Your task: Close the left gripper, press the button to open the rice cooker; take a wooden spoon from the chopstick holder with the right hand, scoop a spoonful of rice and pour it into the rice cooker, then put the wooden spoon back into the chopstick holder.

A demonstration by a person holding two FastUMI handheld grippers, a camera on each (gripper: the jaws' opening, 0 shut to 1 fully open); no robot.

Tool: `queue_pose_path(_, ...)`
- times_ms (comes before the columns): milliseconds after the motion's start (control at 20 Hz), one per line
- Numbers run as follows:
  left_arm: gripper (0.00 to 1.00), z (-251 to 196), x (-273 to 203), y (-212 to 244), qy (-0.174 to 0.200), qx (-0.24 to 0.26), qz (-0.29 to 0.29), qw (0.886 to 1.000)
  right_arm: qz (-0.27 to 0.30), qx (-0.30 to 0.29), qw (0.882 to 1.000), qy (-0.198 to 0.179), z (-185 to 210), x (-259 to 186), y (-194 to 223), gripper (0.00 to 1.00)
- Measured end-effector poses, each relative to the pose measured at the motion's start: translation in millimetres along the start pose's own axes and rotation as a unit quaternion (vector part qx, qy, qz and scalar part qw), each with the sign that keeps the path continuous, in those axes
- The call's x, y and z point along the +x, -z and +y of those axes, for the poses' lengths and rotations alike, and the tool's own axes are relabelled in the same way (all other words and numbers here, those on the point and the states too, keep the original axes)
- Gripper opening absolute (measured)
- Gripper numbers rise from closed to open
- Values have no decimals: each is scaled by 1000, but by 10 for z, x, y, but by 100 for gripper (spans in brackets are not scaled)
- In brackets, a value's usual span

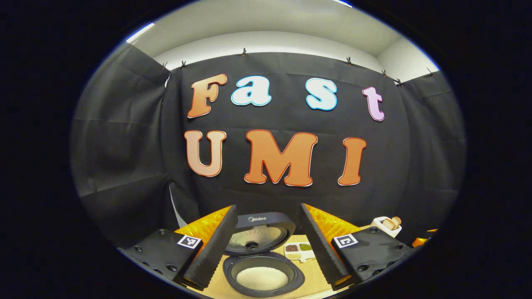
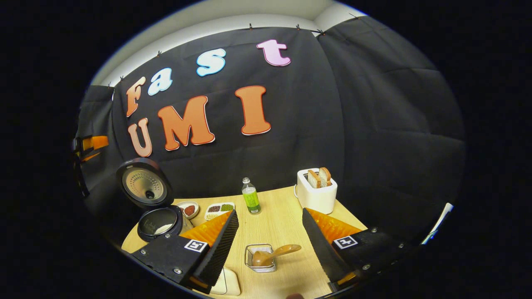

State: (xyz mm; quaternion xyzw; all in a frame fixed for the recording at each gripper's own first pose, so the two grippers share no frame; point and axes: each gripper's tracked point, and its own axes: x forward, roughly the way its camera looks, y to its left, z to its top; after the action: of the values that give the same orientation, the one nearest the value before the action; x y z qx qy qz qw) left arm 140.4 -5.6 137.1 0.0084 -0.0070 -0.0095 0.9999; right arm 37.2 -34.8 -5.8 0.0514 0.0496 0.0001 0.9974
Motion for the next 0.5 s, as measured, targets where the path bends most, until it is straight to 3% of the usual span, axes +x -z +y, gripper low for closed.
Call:
queue_pose_path(250, 100, -17, 640, -116, -16, 32, 12, 999, -23, -44, 999, -7, 81, -51, -104, 94)
queue_pose_path(500, 99, 98, 1281, 187, -39, 23, 52, 998, -23, -39, 999, -6, 60, -67, -112, 95)
